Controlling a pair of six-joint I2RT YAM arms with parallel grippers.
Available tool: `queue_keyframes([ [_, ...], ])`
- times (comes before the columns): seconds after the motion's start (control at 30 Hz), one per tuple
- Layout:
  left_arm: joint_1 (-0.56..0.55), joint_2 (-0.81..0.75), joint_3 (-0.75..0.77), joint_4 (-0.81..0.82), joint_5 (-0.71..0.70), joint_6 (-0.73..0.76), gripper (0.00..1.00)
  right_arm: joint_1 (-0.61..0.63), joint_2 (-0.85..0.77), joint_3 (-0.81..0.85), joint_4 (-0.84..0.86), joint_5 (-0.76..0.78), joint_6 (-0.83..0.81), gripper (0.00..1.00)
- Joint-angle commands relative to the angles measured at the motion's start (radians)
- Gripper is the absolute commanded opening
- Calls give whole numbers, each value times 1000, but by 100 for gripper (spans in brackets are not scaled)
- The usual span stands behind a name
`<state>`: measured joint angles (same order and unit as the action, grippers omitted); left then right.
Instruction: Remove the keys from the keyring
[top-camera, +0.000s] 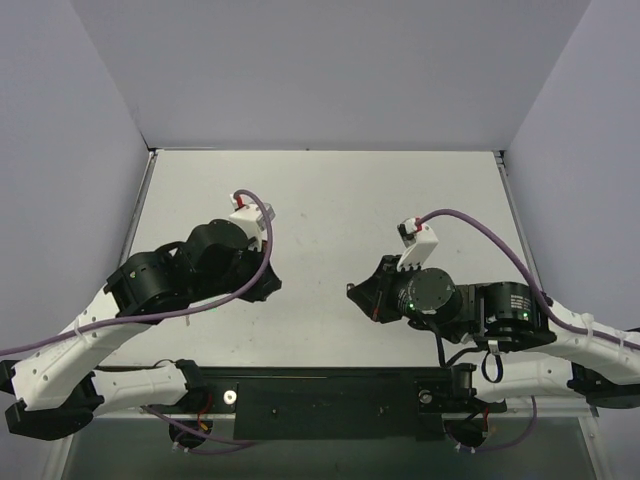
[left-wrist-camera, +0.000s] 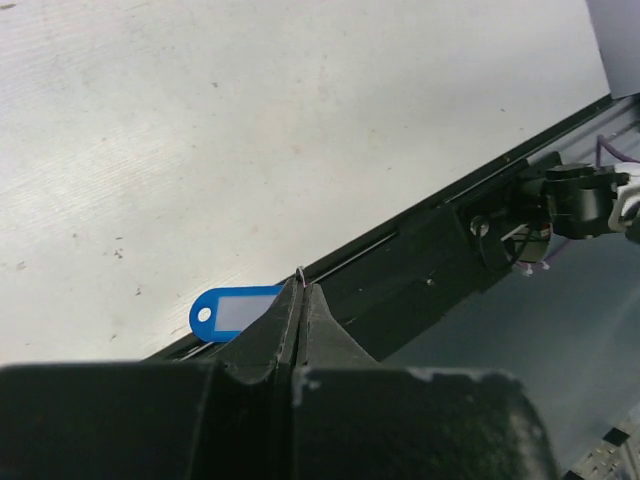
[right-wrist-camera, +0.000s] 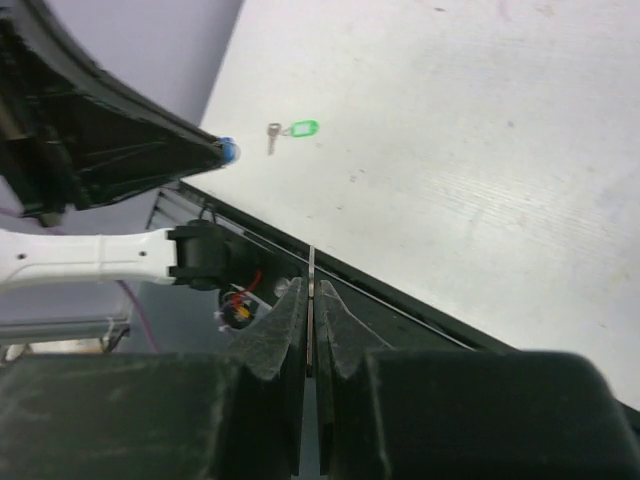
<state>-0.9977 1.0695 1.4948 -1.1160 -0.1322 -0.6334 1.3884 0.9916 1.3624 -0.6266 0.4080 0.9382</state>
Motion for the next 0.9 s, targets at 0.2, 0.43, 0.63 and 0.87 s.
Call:
queue_keyframes([
  [0.2,5,-216,-270,119,-202,44,0,-236,-11,-255,-23,-128,68,0],
  [0.43,7,-370,-500,292,-358,109,0,-517,148,-257,44,-346,-56,0],
  [0.63,13,-557,-660,407,-443,135,0,-623,353,-140,47,-442,-148,0],
  [0.87,16,-649,-716,453,-495,169,0,-686,553,9,47,-477,-194,0],
])
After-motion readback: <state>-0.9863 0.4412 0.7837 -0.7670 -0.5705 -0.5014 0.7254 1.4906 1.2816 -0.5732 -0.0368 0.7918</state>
